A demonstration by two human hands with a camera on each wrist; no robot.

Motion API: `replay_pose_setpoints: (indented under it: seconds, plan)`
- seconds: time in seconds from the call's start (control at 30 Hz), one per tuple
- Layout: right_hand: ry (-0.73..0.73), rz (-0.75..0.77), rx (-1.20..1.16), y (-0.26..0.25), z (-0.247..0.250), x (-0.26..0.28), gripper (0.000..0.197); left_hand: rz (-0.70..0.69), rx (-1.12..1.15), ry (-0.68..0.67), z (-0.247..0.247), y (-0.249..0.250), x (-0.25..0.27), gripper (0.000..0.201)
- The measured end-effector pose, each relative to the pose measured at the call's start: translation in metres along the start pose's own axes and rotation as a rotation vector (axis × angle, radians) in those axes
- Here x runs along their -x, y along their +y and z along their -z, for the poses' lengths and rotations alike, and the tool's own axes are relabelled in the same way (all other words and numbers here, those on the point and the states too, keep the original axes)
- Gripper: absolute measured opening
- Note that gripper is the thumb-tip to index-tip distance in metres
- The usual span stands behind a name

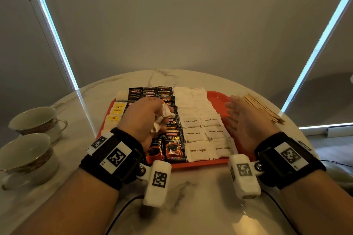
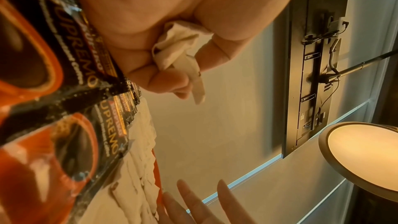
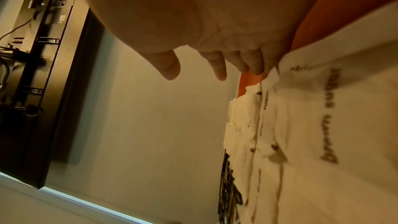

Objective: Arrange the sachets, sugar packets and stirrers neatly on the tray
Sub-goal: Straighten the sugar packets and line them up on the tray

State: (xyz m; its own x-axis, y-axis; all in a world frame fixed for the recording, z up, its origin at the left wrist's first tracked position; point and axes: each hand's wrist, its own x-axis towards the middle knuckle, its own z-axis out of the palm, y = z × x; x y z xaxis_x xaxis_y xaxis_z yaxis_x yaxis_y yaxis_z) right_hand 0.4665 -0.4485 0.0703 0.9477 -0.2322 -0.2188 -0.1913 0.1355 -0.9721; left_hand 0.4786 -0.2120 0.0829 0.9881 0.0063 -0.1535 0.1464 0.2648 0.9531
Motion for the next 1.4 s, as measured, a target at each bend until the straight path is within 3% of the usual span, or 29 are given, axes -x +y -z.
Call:
replay_pose_setpoints:
  seconds: [0.3, 0.43, 0.5, 0.63, 0.8, 0.9, 1.0, 1.1, 1.23, 1.4]
  plan:
    - [-0.049, 0.056, -0.063, 0.017, 0.001, 0.020, 0.059, 0.016, -0.046, 0.003, -0.002, -0.002, 0.001, 0.041]
    - [-0.051, 0.058, -0.028, 0.017, 0.002, 0.017, 0.060, 0.009, 0.035, -0.031, -0.002, -0.004, 0.001, 0.047]
    - [-0.039, 0.131, 0.084, 0.013, 0.001, 0.015, 0.057, -0.003, 0.083, -0.055, -0.001, -0.005, 0.001, 0.050]
    - [-0.088, 0.363, 0.361, -0.009, -0.021, 0.019, 0.016, -0.032, 0.123, -0.073, -0.001, -0.006, 0.000, 0.051]
    - [-0.288, 0.458, 0.529, -0.022, -0.060, 0.020, 0.021, -0.140, 0.058, -0.113, 0.001, -0.006, 0.003, 0.041]
    - [-0.279, 0.477, 0.453, -0.023, -0.075, 0.009, 0.015, -0.170, -0.033, -0.100, 0.002, -0.004, 0.003, 0.023]
    - [-0.307, 0.400, 0.271, -0.019, -0.079, -0.001, 0.019, -0.163, -0.105, -0.042, 0.006, -0.003, -0.001, 0.011]
    - [-0.293, 0.340, 0.182, -0.011, -0.079, -0.002, 0.022, -0.125, -0.115, -0.062, 0.009, -0.001, -0.003, 0.017]
    - [-0.295, 0.306, 0.140, -0.006, -0.079, -0.003, 0.024, -0.137, -0.293, -0.177, 0.009, -0.001, 0.001, 0.024]
    - [-0.308, 0.447, 0.280, -0.002, -0.076, 0.000, 0.026, -0.110, -0.276, -0.207, 0.007, -0.002, 0.003, 0.028]
